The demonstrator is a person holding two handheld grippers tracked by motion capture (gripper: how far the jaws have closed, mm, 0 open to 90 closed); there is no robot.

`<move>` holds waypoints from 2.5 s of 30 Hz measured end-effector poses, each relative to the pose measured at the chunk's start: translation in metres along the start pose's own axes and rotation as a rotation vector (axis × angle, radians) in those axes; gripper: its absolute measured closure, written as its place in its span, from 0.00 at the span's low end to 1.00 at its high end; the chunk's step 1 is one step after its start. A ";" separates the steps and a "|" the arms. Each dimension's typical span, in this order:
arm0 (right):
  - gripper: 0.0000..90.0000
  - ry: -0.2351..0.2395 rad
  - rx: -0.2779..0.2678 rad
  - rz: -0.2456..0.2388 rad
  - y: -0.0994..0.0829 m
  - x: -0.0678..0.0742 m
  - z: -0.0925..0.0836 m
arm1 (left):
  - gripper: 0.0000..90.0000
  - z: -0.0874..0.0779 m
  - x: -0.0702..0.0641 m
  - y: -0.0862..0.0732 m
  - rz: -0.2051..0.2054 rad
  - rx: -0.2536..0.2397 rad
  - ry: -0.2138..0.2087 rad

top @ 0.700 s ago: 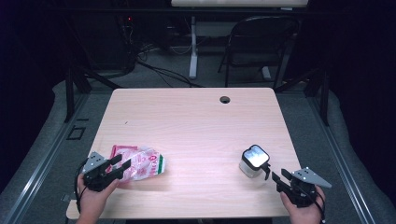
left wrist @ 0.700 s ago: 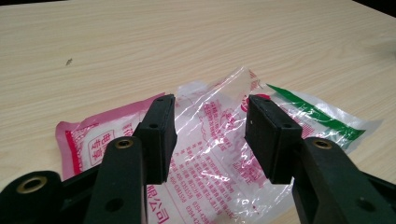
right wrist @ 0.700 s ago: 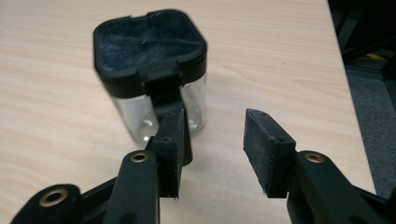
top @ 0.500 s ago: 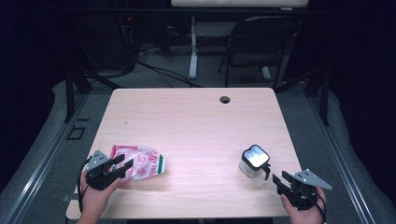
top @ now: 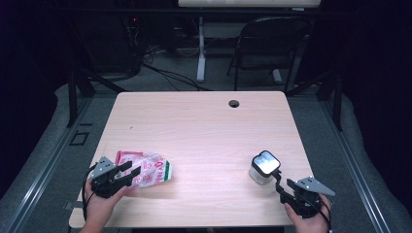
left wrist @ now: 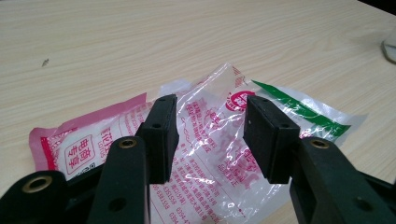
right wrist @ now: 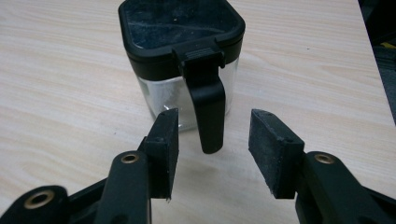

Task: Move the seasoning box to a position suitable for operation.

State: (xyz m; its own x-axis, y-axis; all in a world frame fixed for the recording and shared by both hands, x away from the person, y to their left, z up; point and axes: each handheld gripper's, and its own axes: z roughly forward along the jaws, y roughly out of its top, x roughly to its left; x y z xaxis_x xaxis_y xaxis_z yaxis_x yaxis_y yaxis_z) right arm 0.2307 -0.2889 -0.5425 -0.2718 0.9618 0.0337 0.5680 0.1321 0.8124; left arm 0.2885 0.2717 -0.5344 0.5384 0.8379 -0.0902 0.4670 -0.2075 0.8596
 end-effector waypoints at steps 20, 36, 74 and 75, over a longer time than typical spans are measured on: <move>0.79 -0.144 0.034 0.058 0.004 -0.032 0.017 | 0.59 -0.014 0.006 -0.010 -0.015 -0.009 0.047; 0.88 -0.169 0.043 -0.008 0.014 -0.032 0.046 | 0.59 -0.024 0.007 -0.017 -0.020 -0.009 0.070; 0.94 0.074 0.018 -0.165 0.058 0.088 0.078 | 0.59 -0.022 -0.002 -0.018 -0.010 -0.008 0.063; 0.93 0.087 0.024 -0.182 0.059 0.097 0.082 | 0.59 -0.022 -0.002 -0.018 -0.009 -0.008 0.063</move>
State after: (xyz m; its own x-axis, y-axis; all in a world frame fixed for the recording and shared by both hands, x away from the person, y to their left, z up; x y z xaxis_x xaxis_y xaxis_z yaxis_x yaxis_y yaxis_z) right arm 0.3012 -0.1681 -0.5393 -0.4375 0.8971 -0.0615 0.5215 0.3088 0.7954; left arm 0.2638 0.2845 -0.5387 0.4890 0.8698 -0.0664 0.4656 -0.1958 0.8630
